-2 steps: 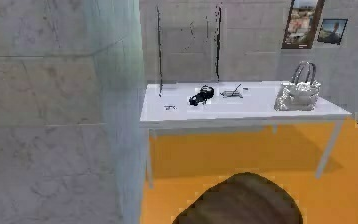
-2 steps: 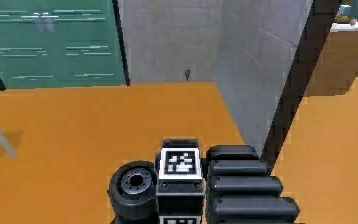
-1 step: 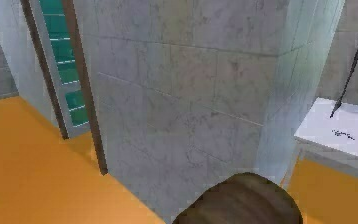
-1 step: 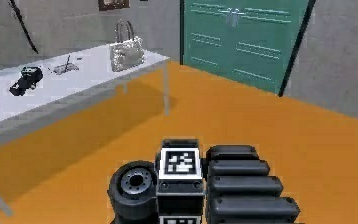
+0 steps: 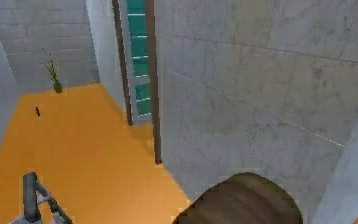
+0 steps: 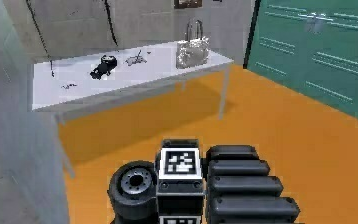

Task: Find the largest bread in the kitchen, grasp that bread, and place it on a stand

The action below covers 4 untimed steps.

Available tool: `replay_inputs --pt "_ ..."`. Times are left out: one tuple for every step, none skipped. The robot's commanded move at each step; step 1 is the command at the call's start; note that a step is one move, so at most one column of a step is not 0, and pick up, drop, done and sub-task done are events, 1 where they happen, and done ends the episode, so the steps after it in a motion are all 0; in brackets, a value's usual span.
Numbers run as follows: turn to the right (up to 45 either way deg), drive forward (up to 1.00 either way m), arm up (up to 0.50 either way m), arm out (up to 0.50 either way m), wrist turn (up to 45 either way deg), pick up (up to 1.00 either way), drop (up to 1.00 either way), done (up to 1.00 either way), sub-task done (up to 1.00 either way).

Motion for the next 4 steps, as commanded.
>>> replay_inputs --pt "0.0 0.50 0.00 0.00 0.0 0.00 0.00 0.00 0.00" --pt "-30.0 0.00 0.00 0.00 0.0 0.00 0.00 0.00 0.00" --pt "0.0 1.00 0.00 0.00 0.0 0.00 0.00 0.00 0.00" --pt "0.0 0.45 0.00 0.00 0.0 0.00 0.00 0.00 0.00"
